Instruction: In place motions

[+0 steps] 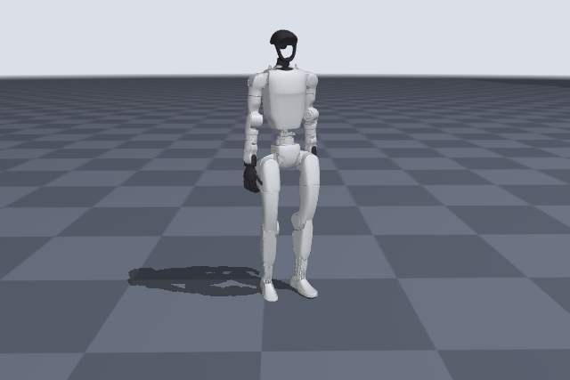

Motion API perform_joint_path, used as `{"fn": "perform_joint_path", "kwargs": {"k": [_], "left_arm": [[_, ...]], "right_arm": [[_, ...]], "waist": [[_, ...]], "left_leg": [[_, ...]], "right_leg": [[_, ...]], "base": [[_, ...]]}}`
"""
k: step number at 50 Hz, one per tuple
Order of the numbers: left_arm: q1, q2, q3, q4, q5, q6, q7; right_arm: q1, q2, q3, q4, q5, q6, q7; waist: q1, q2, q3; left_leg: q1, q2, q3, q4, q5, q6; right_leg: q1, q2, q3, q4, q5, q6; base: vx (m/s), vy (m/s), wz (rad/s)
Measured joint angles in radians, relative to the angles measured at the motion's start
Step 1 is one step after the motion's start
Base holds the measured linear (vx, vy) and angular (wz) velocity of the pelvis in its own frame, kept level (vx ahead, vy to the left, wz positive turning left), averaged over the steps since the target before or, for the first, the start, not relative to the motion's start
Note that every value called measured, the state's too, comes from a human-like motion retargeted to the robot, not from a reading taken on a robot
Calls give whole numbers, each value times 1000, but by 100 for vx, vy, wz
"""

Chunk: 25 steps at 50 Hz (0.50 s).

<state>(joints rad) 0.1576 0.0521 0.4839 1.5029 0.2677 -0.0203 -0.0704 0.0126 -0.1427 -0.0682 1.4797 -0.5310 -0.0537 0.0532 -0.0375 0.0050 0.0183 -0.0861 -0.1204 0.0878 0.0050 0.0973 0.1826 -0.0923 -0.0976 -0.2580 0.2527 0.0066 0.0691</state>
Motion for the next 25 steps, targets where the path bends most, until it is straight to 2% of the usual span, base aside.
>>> {"fn": "perform_joint_path", "kwargs": {"k": [2, 3, 5, 7, 9, 25], "left_arm": [[0, 6, 5, 9, -2, 5, 2], [0, 9, 8, 15, -3, 8, 4], [-3, 17, 19, 28, -3, 16, 5], [-9, 16, 25, 39, 2, 24, 7], [-14, 7, 28, 42, -10, 22, 16], [-44, -2, 11, 26, -18, 20, -25]], "right_arm": [[4, 1, 8, 0, -7, -7, -8], [7, 2, 10, 2, -11, -10, -11], [10, 5, 12, 17, -18, -12, -11], [10, 2, 0, 42, -22, -4, -5], [8, -2, -8, 59, -21, 5, -5], [4, -3, -2, 62, -27, 17, 17]], "waist": [[-21, -38, 8], [-32, -55, 13], [-33, -65, 11], [5, -65, 3], [23, -65, 4], [27, -50, -5]], "left_leg": [[20, -50, -24, -7, 5, 8], [33, -73, -38, -10, 6, 12], [47, -84, -55, -15, 8, 13], [45, -83, -45, -11, 3, 13], [47, -83, -48, -8, 0, 14], [55, -68, -83, -3, -4, -5]], "right_leg": [[-1, 6, 82, -97, 22, 75], [0, 9, 110, -139, 81, 92], [17, 47, 268, -172, 75, 86], [34, -19, 26, -194, 93, 134], [51, -16, 9, -220, 110, 155], [80, 10, -5, -236, 98, 114]], "base": [[13, -4, 87], [12, -3, 75], [10, -2, 36], [8, 0, -6], [0, 0, 0], [-1, -5, 9]]}}
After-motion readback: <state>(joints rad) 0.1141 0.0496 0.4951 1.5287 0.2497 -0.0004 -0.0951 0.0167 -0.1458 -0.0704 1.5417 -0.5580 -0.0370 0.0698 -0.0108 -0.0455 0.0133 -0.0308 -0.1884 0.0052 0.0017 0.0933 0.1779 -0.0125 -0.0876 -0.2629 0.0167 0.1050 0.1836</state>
